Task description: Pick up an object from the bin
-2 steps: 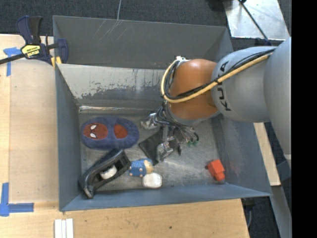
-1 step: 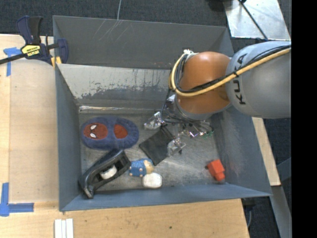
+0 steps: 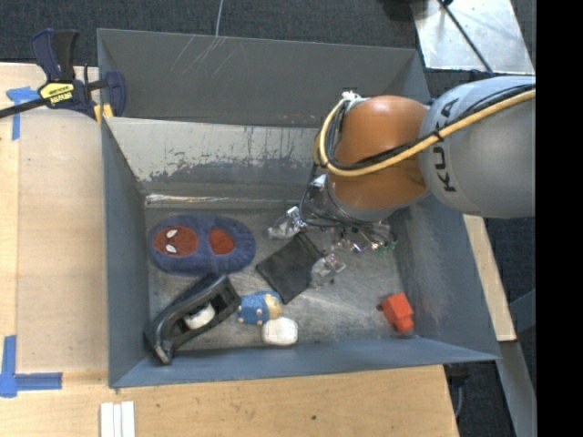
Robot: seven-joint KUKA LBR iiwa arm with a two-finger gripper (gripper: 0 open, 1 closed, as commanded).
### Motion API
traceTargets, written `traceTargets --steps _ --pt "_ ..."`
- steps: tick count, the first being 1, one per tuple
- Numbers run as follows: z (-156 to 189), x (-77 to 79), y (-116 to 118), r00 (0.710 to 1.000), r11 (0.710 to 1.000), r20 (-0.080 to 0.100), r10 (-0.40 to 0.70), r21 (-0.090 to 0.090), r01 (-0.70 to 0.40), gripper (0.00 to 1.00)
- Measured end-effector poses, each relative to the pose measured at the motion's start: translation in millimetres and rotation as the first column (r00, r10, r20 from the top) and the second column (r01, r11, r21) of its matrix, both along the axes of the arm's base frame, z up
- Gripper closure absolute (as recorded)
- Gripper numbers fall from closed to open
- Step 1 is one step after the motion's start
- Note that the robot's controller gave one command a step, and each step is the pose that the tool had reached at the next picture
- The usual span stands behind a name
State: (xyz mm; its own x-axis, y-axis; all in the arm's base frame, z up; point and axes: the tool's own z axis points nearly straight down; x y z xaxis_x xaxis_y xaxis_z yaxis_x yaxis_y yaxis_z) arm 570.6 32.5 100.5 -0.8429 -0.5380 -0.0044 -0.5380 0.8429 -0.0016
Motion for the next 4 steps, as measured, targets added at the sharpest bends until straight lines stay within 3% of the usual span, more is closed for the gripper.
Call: traceTargets --steps 1,2,3,4 --pt "-25.0 10.7 0.9 0.958 0.958 0.002 0.288 -0.001 -0.288 0.0" --pt "-22.8 12.3 0.7 0.959 0.959 0.002 0.283 -0.001 -0.283 0.0" --pt "-19.0 15.8 3.0 0.959 0.959 0.014 0.283 0.0 -0.283 1.0" --pt "-14.9 17.2 2.8 0.96 0.96 0.002 0.279 -0.001 -0.279 1.0"
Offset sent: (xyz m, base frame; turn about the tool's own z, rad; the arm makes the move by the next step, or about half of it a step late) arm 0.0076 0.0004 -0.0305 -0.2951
